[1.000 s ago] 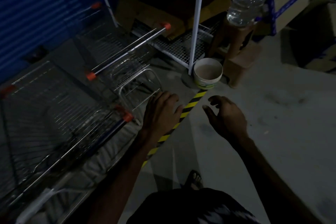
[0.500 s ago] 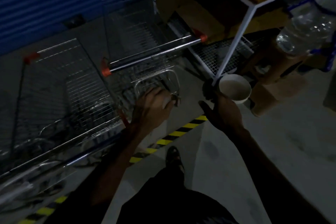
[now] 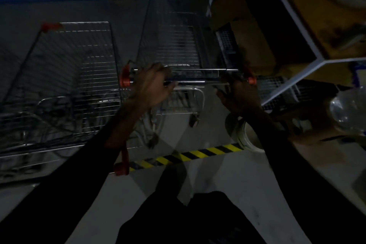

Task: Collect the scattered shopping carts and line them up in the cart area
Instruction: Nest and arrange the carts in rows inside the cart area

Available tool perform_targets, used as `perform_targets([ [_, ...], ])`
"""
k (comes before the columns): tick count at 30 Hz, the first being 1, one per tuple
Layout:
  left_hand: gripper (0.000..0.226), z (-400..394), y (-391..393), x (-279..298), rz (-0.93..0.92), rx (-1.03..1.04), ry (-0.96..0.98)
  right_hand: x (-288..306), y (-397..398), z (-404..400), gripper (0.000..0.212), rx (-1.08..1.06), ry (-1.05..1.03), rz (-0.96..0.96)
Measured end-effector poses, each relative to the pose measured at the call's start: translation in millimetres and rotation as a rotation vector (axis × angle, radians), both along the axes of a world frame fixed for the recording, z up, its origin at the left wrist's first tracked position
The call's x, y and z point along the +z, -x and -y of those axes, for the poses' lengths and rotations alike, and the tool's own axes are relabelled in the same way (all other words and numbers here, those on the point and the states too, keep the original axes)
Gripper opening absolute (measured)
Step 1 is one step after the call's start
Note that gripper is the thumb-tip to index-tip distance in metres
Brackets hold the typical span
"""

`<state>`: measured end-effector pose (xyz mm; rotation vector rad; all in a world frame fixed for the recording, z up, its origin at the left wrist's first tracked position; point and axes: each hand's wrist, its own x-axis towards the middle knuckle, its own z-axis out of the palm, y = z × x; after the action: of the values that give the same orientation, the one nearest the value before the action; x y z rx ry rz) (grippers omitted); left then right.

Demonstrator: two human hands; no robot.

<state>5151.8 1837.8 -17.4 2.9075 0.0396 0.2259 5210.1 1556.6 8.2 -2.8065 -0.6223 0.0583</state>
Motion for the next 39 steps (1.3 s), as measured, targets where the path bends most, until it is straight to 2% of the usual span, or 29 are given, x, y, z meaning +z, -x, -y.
perform_targets([
  [2, 0.063, -11.5, -18.5, -1.3, -0.091, 0.044, -0.074, -12.7, -25.3, -1.9, 0.059, 0.042, 0.022, 0.031],
  [4, 0.085, -25.9, -29.0, -6.6, -0.238, 0.07, -0.164, -24.5, -46.9, -1.7, 0.069, 0.096, 0.048, -0.064],
  [6, 0.102, -30.6, -30.3, -9.1, -0.424, 0.126, -0.17, -31.5, -62.0, 2.5, 0.073, 0.117, 0.099, -0.152],
  [9, 0.111, -15.6, -31.0, -7.7, -0.564, 0.247, -0.153, -41.2, -81.6, 15.2, 0.081, 0.141, 0.156, -0.049],
  [12, 0.111, 8.7, -30.5, -6.4, -0.511, 0.319, -0.195, -42.9, -94.2, 29.1, 0.089, 0.156, 0.21, -0.107],
  [15, 0.107, 39.4, -28.0, -6.1, -0.472, 0.33, -0.092, -44.9, -105.5, 49.6, 0.101, 0.184, 0.223, -0.111],
  [18, 0.118, 68.0, -20.8, -9.0, -0.452, 0.335, -0.105, -50.5, -112.4, 76.4, 0.104, 0.223, 0.291, -0.049],
  [20, 0.107, 81.5, -10.2, -15.0, -0.445, 0.306, -0.113, -48.5, -109.0, 93.2, 0.098, 0.262, 0.325, 0.019],
  [23, 0.082, 101.5, 7.5, -20.5, -0.389, 0.298, -0.042, -46.7, -93.6, 120.0, 0.089, 0.309, 0.219, 0.125],
  [26, 0.086, 122.1, 29.1, -23.3, -0.387, 0.284, -0.017, -46.4, -71.4, 142.2, 0.09, 0.335, 0.256, 0.153],
  [28, 0.076, 137.4, 48.5, -18.9, -0.362, 0.288, 0.002, -43.5, -52.2, 155.3, 0.093, 0.308, 0.298, 0.086],
  [30, 0.085, 150.3, 67.0, -12.2, -0.329, 0.295, -0.05, -42.0, -28.2, 168.2, 0.1, 0.269, 0.341, 0.016],
  [32, 0.087, 155.9, 87.4, -12.5, -0.344, 0.302, -0.026, -46.1, -1.2, 181.0, 0.103, 0.246, 0.355, 0.042],
  [35, 0.097, 166.7, 125.8, -14.2, -0.342, 0.232, -0.088, -50.4, 47.1, 200.1, 0.099, 0.239, 0.335, 0.081],
  [39, 0.093, 185.9, 185.6, -10.7, -0.364, 0.185, -0.129, -56.8, 109.9, 228.8, 0.085, 0.23, 0.214, 0.138],
])
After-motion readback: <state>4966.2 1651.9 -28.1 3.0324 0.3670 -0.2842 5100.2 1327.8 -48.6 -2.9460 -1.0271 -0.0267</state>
